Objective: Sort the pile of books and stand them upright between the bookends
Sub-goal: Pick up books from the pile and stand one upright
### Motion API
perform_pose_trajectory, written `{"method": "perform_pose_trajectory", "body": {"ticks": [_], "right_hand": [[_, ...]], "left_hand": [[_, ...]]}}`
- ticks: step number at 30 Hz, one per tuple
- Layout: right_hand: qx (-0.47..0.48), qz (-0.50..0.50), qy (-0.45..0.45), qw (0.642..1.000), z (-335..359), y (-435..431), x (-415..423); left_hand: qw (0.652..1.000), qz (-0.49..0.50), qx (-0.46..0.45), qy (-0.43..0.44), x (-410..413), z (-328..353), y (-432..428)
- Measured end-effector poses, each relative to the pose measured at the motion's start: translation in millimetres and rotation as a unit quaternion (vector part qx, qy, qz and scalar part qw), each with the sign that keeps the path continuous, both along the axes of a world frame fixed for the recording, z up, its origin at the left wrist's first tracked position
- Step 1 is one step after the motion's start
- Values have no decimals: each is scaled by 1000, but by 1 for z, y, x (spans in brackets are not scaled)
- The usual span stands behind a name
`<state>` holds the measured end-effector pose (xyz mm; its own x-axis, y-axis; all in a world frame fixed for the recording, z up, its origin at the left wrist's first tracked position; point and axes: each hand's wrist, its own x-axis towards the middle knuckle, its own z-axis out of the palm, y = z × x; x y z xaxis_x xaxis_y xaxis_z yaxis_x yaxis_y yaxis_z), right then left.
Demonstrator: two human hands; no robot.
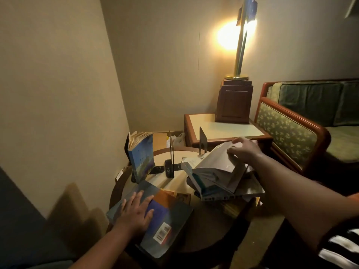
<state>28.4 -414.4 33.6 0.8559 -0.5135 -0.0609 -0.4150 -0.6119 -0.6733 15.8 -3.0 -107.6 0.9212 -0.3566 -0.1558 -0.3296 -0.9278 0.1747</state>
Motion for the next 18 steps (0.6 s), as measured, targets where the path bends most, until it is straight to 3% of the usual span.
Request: {"method": "perform_pose_trajectory", "body": {"ticks": [5, 11, 18], "right_hand": [[187, 51, -34, 980, -16, -27, 5], [178, 85, 33, 980, -9, -40, 14], [88, 102, 2, 991, 2, -41, 11]], "left_hand": [[1000, -3, 5, -7, 3, -3, 0], [999, 5, 13, -30, 1, -4, -3], [1000, 5, 24, -15, 0, -2, -4]]}}
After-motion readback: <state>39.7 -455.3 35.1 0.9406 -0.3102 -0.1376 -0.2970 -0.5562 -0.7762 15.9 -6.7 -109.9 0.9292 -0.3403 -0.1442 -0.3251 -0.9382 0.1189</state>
